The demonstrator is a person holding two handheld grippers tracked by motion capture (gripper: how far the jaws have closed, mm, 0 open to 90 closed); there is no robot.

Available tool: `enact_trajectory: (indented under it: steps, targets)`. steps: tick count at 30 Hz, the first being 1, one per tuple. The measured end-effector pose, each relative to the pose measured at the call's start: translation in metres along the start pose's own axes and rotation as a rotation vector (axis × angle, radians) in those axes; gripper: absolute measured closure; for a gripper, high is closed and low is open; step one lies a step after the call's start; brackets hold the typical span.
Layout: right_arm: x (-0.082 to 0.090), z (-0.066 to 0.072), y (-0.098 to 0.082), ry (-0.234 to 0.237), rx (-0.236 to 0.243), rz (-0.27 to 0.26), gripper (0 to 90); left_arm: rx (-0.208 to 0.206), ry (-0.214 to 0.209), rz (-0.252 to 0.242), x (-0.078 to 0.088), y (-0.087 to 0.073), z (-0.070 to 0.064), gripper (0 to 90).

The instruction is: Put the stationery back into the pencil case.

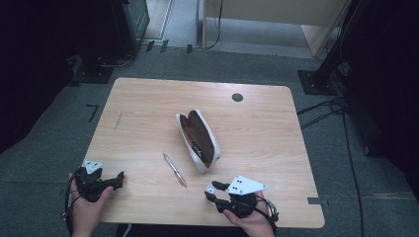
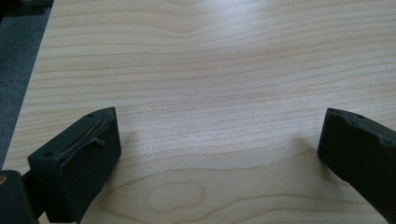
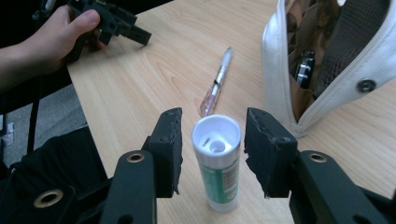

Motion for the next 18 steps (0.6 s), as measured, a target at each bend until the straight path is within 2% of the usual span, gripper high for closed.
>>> enact_trajectory:
  steps: [7, 11, 18]
  targets:
    - [-0.0068, -0.0012, -0.0062, -0.021, 0.006, 0.024, 58.4, 0.000, 0.000, 0.000, 0.0000, 0.0000, 0.0000, 0.0]
    - [-0.0083, -0.0009, -0.0071, -0.043, 0.023, 0.025, 64.1, 0.000, 0.000, 0.000, 0.0000, 0.0000, 0.0000, 0.0]
    - [-0.0064, -0.0061, -0.0055, -0.055, 0.001, 0.021, 66.4, -0.001, 0.000, 0.000, 0.0000, 0.0000, 0.0000, 0.0]
Point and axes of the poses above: each handheld gripper's, and its own axes: x roughly backward along the jaws, y roughly out of its top, z roughly to its left, the point moved 7 cm from there along -x, roughly forward along the jaws, and after that the axes turned 12 degrees about z, right-handed, at the moved point
